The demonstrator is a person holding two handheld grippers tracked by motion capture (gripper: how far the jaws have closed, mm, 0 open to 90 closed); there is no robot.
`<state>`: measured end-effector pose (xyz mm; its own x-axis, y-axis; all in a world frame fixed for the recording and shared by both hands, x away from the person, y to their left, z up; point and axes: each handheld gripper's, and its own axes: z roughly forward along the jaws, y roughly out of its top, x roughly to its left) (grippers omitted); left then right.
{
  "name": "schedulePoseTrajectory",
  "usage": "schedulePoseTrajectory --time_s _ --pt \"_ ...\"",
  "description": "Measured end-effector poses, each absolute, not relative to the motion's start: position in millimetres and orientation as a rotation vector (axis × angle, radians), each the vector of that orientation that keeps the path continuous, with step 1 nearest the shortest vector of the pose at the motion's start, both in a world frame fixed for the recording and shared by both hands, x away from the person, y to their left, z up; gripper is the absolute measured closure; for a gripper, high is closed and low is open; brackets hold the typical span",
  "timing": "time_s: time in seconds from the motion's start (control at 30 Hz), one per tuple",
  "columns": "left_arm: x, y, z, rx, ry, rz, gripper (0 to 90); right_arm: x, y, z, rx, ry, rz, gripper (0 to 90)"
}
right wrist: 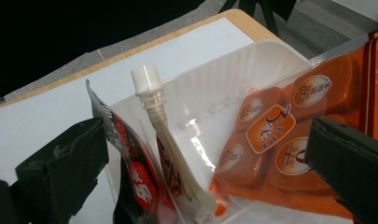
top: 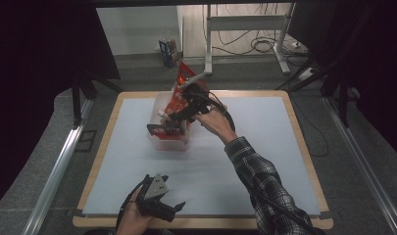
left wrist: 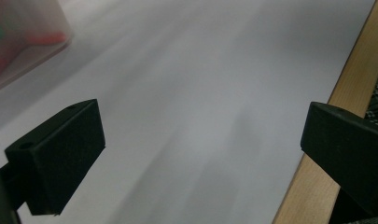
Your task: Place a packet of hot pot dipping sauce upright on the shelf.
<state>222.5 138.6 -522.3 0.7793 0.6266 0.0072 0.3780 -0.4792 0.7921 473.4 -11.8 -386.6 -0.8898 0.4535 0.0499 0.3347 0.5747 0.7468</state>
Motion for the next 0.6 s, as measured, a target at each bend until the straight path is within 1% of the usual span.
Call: schedulePoseTrajectory --time_s 0.5,0.6 --pt "222.2 141.5 -521.5 2.070 0.752 0.337 0.0 460.6 -26.1 -385.3 0.634 2.638 1.204 0.0" --pt "222.4 141.7 -521.6 2.070 0.753 0.346 0.0 457.8 -28.1 -385.2 0.616 2.635 1.206 0.0"
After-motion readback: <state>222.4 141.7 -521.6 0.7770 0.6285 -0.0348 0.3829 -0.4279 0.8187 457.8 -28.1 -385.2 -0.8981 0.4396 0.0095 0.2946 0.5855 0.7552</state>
